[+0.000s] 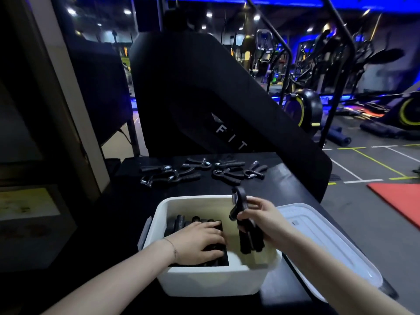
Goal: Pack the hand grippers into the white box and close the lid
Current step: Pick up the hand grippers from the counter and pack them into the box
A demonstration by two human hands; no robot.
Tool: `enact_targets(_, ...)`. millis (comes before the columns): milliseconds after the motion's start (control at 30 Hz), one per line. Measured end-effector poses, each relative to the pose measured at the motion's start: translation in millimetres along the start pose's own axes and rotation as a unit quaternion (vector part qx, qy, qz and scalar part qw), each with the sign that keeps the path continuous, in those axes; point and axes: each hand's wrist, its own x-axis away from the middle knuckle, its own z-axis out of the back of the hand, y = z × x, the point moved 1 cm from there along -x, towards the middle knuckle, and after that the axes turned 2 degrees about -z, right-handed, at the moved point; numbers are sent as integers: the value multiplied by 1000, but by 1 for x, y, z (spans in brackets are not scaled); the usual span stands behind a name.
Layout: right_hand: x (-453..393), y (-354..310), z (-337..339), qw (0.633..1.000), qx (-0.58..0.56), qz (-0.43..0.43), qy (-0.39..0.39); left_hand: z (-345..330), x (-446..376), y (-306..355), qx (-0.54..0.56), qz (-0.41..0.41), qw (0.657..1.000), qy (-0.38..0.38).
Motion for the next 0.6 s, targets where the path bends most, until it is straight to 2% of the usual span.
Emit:
enact_targets(200,-11,27,-2,987,154,-19,37,6,1,4,35,17,999,15)
enact_targets(333,-6,9,-2,965,250,73,41,5,0,3,20,9,999,30)
enact_targets(467,-3,-19,4,946,276,159,58,3,0,1,61,7,997,42)
enact_targets(600,-4,-42,14,888,369,275,23,-1,0,-1,73,1,995,62)
